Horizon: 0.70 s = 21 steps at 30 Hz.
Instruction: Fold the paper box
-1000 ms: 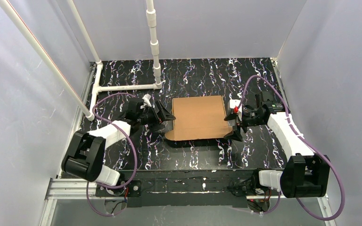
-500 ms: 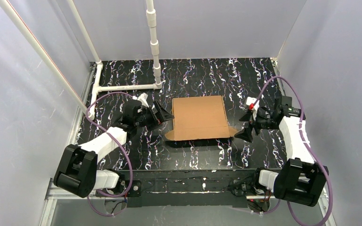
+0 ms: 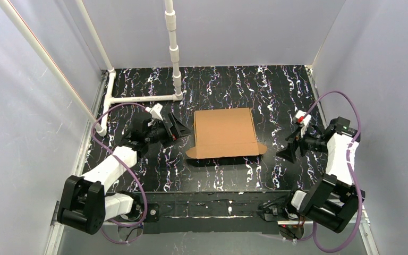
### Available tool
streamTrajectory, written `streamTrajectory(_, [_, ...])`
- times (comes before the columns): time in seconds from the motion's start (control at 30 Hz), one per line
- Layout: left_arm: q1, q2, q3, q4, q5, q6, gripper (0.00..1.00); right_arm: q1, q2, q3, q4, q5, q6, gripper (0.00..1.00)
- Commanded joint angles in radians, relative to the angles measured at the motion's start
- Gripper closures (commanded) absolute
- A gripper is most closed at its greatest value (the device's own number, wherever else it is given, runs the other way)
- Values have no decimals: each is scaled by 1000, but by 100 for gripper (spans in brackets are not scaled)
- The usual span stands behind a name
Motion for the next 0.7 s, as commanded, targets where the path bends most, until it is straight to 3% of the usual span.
streamTrajectory(0.0, [5,-38,6,-99,54,67,2,-70,0,38,-69,4,-29,2])
streamTrajectory(0.3, [5,-70,-7,-133,132,66,2,-197,-17,29,-102,-25,-46,2])
streamTrajectory(0.67, [8,-44,-2,-125,208,60,2,-241,-21,24,-120,-40,-79,1])
